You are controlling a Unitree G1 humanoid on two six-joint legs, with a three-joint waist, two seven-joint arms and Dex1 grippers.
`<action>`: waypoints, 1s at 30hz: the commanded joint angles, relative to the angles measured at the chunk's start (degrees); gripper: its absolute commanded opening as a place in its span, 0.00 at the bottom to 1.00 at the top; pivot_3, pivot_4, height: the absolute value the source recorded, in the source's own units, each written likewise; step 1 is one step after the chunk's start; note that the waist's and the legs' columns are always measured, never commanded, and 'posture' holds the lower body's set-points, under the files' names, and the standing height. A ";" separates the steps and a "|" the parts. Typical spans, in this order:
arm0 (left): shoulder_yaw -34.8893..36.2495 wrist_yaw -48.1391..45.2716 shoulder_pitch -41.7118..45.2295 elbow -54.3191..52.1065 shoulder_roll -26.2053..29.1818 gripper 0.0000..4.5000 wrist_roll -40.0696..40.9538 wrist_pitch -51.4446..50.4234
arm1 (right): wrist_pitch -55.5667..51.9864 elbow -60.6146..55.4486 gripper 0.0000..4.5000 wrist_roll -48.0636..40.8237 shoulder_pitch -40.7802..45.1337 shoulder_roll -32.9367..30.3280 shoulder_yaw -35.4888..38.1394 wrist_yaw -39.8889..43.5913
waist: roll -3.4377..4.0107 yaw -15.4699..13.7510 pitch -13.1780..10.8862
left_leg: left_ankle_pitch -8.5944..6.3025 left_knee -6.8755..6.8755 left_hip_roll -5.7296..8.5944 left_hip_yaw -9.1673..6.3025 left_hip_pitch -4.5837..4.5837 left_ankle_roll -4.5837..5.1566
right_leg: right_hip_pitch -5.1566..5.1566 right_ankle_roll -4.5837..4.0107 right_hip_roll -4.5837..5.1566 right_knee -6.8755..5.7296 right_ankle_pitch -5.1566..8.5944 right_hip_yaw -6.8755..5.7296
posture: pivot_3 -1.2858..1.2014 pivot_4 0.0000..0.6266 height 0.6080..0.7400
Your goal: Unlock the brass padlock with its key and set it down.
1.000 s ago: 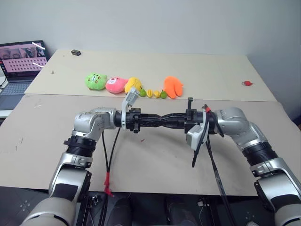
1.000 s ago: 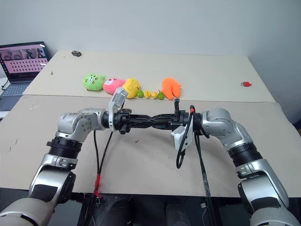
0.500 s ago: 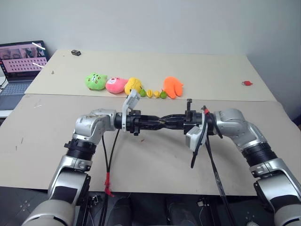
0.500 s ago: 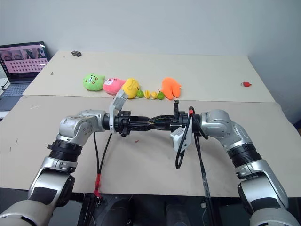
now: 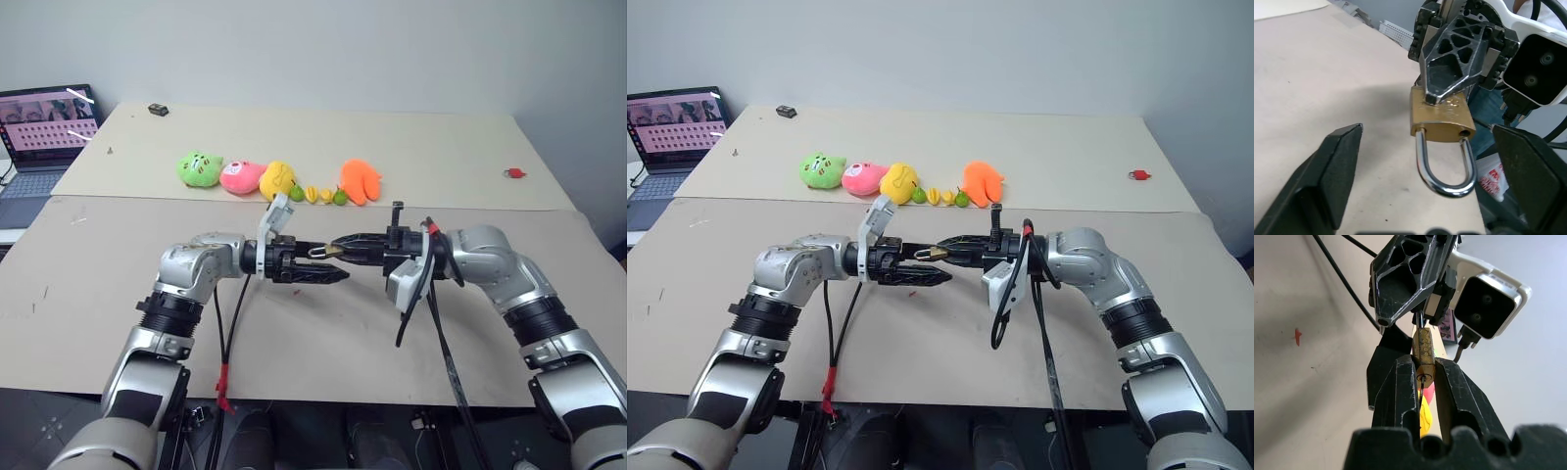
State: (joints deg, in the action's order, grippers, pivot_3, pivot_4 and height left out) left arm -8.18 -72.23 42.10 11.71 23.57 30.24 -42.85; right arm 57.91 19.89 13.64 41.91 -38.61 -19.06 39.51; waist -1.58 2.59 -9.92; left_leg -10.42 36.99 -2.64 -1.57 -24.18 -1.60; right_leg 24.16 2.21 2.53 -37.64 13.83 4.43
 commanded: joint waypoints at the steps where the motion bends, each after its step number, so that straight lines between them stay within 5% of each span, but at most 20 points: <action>1: -0.71 -0.70 -3.50 -3.20 2.34 0.99 -4.38 10.25 | 0.63 2.71 0.03 1.11 -0.34 -1.54 2.55 -2.07 | 0.00 0.02 0.00 | 0.00 0.00 0.00 0.00 0.01 0.00 | -0.01 -0.01 0.00 -0.01 0.00 0.00 | 0.52 0.24 0.83; 11: 6.69 4.62 -12.14 -3.37 4.76 0.99 -6.50 24.23 | 2.09 9.98 0.03 4.53 -1.59 -4.73 4.50 -7.18 | 0.00 -0.12 0.00 | 0.00 0.00 0.00 0.07 0.03 0.00 | 0.00 -0.05 0.02 0.00 -0.01 0.07 | 0.52 0.24 0.83; 14: 8.06 5.65 -11.22 -3.37 3.28 0.85 -4.77 23.02 | 2.45 10.70 0.03 5.14 -0.94 -4.39 4.03 -7.74 | 0.00 -0.11 0.00 | 0.00 0.00 0.00 0.06 0.05 0.00 | -0.02 -0.04 0.02 -0.02 -0.01 0.07 | 0.52 0.24 0.83; 24: 7.01 7.87 -6.43 -0.78 -1.43 0.08 -5.01 23.77 | 2.15 7.94 0.03 5.16 -0.42 -3.66 3.31 -7.46 | 0.00 -0.11 0.00 | 0.00 0.00 0.01 0.06 0.04 0.00 | -0.02 -0.04 0.01 -0.02 -0.01 0.07 | 0.52 0.24 0.83; 30: 7.32 8.82 -2.29 1.29 -3.95 0.04 -3.47 19.92 | 1.16 4.28 0.03 4.44 -1.09 -3.87 3.26 -6.67 | 0.00 -0.11 0.00 | 0.00 0.00 0.01 0.05 0.03 0.00 | -0.02 -0.03 0.01 -0.01 -0.01 0.07 | 0.52 0.24 0.83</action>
State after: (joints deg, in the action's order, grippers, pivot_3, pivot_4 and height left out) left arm -1.29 -63.63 38.26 13.02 20.05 25.22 -22.08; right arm 59.45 26.63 19.55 39.88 -41.93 -17.00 32.73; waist -1.58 2.48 -9.92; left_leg -10.42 36.98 -2.63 -1.52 -24.14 -1.59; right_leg 24.14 2.18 2.54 -37.64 13.82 4.50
